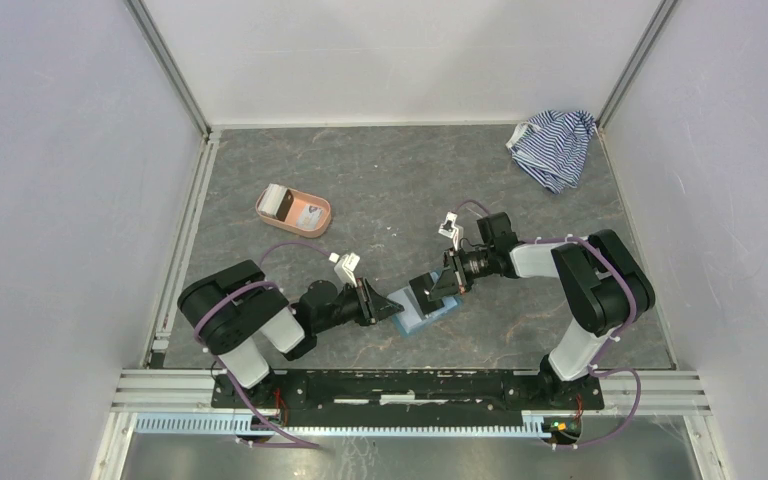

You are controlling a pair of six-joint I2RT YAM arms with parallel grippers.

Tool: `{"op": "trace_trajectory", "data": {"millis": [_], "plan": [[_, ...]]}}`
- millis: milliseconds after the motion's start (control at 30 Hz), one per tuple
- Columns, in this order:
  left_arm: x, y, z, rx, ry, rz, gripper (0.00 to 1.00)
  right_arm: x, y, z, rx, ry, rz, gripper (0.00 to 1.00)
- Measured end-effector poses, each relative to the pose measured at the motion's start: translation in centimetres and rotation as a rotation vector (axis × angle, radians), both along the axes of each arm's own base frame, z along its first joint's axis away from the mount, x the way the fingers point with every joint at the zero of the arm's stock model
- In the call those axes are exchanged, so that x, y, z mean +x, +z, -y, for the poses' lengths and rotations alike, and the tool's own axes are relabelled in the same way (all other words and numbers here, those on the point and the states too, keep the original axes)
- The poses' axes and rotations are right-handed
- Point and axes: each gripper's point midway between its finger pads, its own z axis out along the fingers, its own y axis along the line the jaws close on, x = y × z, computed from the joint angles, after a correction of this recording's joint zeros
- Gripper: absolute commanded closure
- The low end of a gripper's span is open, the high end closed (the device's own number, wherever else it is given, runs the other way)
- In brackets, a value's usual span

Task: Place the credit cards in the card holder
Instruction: Insert the credit card into the card holder.

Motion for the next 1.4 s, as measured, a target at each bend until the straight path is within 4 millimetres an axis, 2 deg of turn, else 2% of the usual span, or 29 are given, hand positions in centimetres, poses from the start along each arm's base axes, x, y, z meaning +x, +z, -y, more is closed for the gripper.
{"op": "trace_trajectory", "data": {"millis": [633, 967, 1400], "plan": [[0.0, -0.3, -0.2, 0.039, -0.007, 0.004, 0.69, -1.1, 0.1, 0.0, 0.026, -0.015, -0.067, 0.91], [-0.1, -0.5, -0.2, 0.048, -0.008, -0.003, 0.69, 0.5, -0.1, 1.6, 0.004, -0.125, -0.059, 0.92], [-0.2, -0.4, 0.0, 0.046, -0.014, 0.0, 0.69, 0.5, 0.7, 0.8, 0.057, -0.122, -0.083, 0.94]]}}
